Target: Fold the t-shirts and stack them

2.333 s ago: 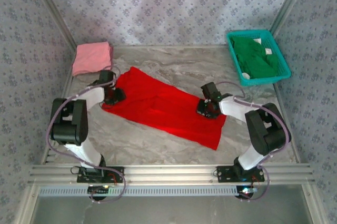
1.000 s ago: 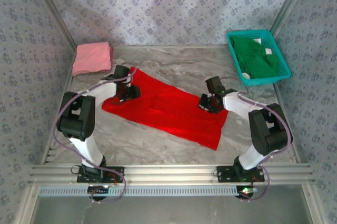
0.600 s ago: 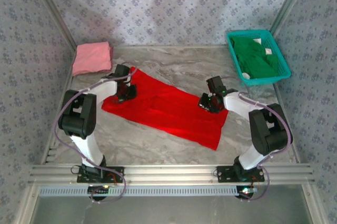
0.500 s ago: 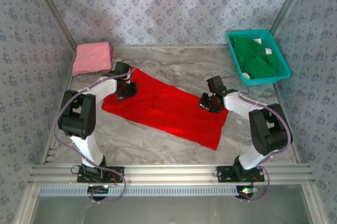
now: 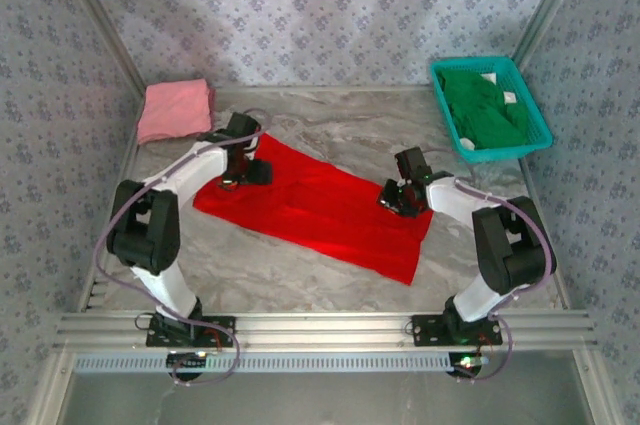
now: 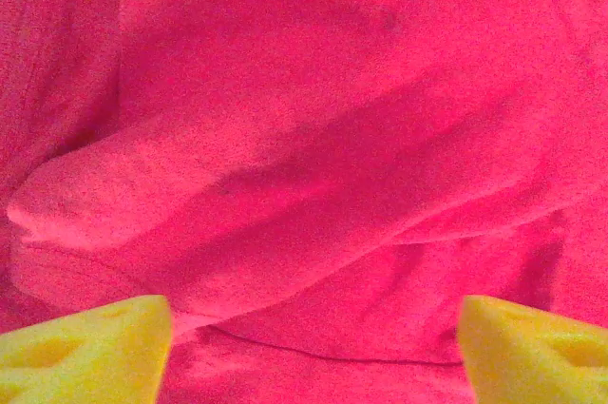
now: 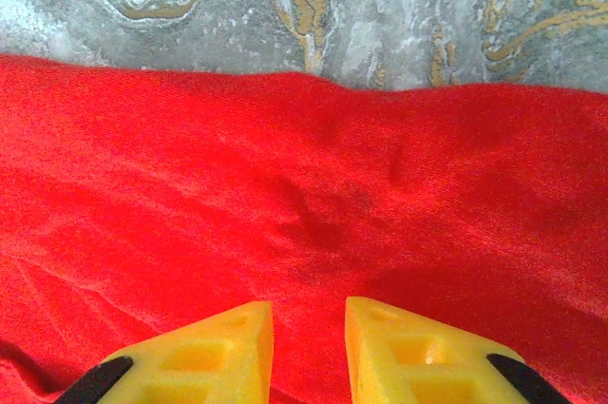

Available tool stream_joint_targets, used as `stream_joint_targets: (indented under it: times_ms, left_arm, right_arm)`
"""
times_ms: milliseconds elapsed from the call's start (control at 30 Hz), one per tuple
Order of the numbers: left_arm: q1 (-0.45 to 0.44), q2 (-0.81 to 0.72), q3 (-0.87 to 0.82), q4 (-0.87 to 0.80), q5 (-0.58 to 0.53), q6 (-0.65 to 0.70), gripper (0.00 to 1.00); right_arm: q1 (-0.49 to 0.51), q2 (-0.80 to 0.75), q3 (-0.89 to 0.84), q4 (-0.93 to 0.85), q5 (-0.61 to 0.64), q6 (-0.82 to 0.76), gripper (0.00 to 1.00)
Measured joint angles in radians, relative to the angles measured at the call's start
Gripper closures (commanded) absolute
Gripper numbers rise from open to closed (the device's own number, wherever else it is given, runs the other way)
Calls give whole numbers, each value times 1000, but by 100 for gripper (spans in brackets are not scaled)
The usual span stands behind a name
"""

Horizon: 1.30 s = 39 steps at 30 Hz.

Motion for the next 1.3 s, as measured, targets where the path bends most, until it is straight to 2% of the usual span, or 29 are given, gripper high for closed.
stream_joint_targets:
  times_ms: [100,200,400,567,800,1033,1300]
  left_arm:
    - [-6,65,28,-8,-55,68,22]
    - [-6,126,50,-13,-99,117,32]
    - [-6,183,63,-7,-149,170,77]
    - [-6,183,99,-20,-163,177,97]
    - [-6,154,152,-99,-138,179,100]
    - [-6,136,269,-246,-4,185,100]
    - [-5,132,294,-386,135,186,98]
  right_arm:
    - [0,0,-2,10,-11,0,71]
    - [-4,0,-12,14,-15,0,71]
    - [-22,-2,-23,15,-21,0,71]
    - [-26,-9,-26,14,-24,0,71]
    - [-30,-14,-26,13,-24,0,70]
    - [-33,-16,-26,8,-24,-3,69]
    - [-37,-18,-26,5,-24,-11,68]
